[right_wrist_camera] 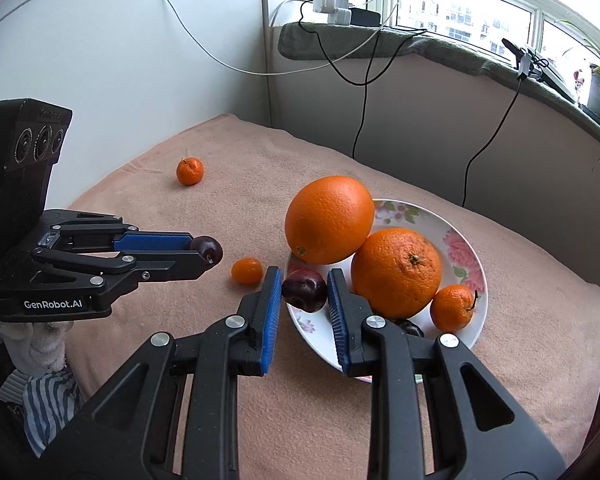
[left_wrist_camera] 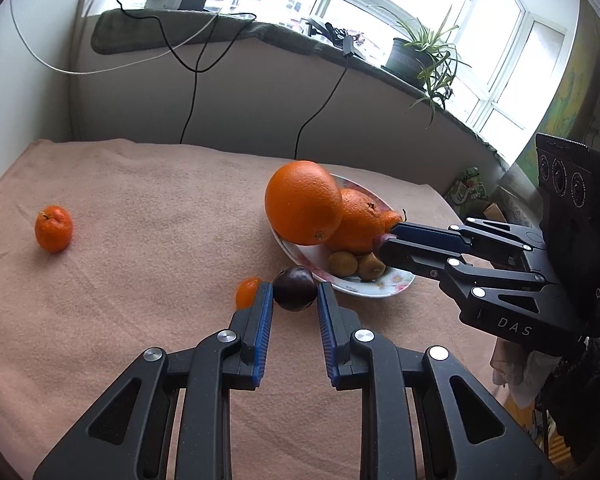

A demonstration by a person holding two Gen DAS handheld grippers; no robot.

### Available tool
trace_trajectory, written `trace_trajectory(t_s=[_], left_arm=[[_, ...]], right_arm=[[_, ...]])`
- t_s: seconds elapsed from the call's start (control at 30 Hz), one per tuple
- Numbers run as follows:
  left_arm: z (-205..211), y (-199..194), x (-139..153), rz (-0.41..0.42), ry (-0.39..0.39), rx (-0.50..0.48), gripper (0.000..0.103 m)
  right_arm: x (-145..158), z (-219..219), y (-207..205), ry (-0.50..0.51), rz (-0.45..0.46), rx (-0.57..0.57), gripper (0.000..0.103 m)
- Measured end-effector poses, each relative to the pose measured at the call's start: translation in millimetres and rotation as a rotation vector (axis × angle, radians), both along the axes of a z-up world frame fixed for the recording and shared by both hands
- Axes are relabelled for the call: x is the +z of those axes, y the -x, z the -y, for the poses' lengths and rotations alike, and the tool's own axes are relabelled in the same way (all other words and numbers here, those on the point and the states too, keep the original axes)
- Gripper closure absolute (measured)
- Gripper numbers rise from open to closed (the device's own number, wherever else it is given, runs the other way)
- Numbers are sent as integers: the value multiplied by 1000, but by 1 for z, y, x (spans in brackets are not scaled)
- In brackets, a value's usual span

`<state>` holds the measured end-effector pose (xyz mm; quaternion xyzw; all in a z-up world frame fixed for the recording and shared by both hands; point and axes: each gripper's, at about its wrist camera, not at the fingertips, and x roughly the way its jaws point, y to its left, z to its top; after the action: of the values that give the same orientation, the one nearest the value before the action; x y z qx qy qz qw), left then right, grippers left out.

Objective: Organize fruits
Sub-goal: 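Lift the cherry and plum and carry both tools over the plate, then open the right tool to drop the cherry while the left tool lowers and releases the plum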

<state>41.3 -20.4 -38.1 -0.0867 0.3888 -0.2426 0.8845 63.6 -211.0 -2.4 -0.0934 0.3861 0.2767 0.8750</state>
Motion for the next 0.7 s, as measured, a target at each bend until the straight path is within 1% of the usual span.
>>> trace_trajectory(t_s=[0.3,0.7], left_arm=[[28,-2,1,0,-3,-54,82],[60,-7,-2,-7,-20,-102,82]], right_arm=[[1,39,-3,-18,-1,-82,78],[-4,73,-9,-26,-9,-155,78]])
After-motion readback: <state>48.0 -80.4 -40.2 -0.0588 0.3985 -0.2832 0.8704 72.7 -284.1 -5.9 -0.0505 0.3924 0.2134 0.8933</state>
